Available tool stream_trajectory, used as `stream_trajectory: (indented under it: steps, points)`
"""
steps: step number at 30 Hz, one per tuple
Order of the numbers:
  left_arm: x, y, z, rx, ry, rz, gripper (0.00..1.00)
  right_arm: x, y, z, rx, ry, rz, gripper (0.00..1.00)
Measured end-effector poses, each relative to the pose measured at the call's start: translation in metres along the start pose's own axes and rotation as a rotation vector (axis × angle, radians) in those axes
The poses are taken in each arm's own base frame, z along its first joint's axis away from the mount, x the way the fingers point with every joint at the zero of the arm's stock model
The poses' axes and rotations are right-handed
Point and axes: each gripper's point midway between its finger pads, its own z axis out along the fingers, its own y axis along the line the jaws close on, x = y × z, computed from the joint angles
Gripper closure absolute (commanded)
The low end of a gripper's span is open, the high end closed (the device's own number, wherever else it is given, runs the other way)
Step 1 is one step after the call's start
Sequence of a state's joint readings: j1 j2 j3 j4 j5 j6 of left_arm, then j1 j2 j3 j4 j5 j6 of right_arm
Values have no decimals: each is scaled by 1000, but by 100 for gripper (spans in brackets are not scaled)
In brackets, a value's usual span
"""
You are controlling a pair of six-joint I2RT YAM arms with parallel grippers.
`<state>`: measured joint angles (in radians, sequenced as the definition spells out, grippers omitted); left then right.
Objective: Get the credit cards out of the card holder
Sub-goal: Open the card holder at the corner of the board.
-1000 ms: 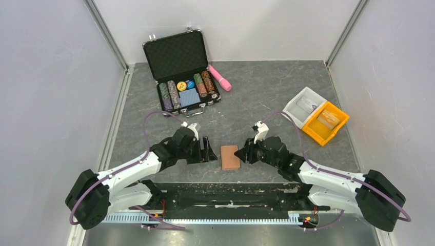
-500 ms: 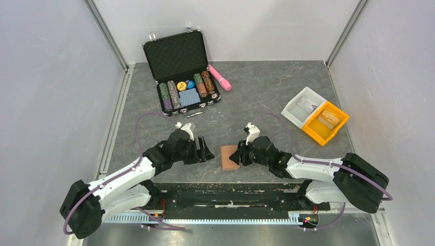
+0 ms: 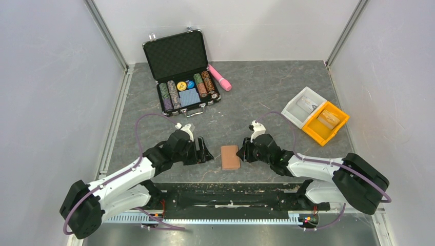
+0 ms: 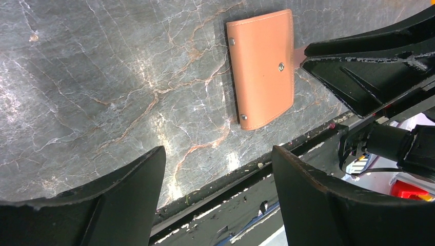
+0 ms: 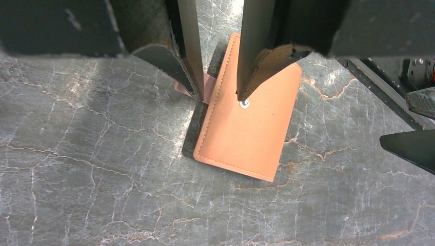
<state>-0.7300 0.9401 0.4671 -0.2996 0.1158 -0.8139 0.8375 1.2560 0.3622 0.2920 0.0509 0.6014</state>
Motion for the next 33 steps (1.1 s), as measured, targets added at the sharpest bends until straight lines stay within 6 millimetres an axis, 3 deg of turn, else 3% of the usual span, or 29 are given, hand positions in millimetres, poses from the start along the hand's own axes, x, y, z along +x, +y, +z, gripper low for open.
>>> stream_trajectory:
  steps: [9, 20, 33]
  points:
    - [5, 0, 6, 0, 32, -3, 23, 11, -4, -1, -12, 22, 2, 64]
    - [11, -4, 21, 26, 85, -11, 60, 22, 2, 0, -83, 49, 21, 67]
    - [22, -7, 52, 75, 150, -14, 63, 20, 15, -1, -157, 45, 50, 68]
